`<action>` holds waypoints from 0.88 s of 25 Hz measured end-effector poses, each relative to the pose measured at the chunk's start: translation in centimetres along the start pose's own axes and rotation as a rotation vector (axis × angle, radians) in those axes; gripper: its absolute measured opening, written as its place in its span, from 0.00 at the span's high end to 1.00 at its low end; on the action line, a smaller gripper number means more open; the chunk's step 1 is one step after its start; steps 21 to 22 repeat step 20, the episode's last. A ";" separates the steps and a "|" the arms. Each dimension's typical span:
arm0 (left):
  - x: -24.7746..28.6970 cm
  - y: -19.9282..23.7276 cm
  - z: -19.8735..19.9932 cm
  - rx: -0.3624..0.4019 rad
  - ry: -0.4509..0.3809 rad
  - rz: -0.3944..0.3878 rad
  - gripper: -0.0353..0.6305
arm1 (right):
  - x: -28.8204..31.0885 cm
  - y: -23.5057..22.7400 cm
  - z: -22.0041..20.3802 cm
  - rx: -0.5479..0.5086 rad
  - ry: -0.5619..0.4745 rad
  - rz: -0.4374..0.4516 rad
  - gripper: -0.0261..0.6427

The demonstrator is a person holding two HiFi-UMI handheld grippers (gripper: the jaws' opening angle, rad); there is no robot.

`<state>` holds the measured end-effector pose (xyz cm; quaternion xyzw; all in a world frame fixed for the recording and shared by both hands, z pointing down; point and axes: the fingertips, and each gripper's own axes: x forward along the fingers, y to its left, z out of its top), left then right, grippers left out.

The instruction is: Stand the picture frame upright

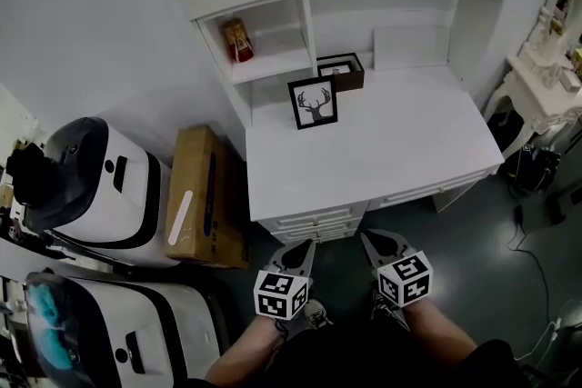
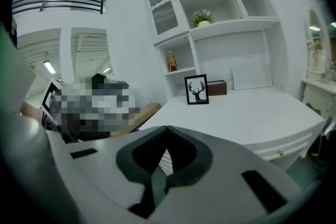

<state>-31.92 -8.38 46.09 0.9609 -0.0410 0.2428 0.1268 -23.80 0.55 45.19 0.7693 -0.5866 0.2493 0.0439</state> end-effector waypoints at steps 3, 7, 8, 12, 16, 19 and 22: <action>-0.5 0.5 -0.3 0.002 0.001 -0.012 0.94 | 0.1 0.8 -0.3 0.007 -0.004 -0.016 0.96; -1.4 1.1 -0.7 0.007 0.003 -0.024 0.94 | 0.2 1.9 -0.6 0.011 -0.007 -0.032 0.96; -1.6 1.2 -0.7 0.008 0.003 -0.027 0.94 | 0.2 2.1 -0.6 0.012 -0.009 -0.036 0.96; -2.3 1.7 -1.1 0.011 0.005 -0.040 0.94 | 0.2 2.9 -0.6 0.011 -0.016 -0.051 0.96; -2.6 1.9 -1.5 0.015 0.007 -0.053 0.94 | 0.3 3.5 -0.8 0.012 -0.018 -0.064 0.96; -3.0 2.2 -1.5 0.020 0.002 -0.059 0.94 | 0.5 4.0 -1.0 0.012 -0.019 -0.071 0.96; -3.1 2.4 -1.5 0.021 0.001 -0.060 0.94 | 0.6 4.1 -1.0 0.012 -0.019 -0.073 0.96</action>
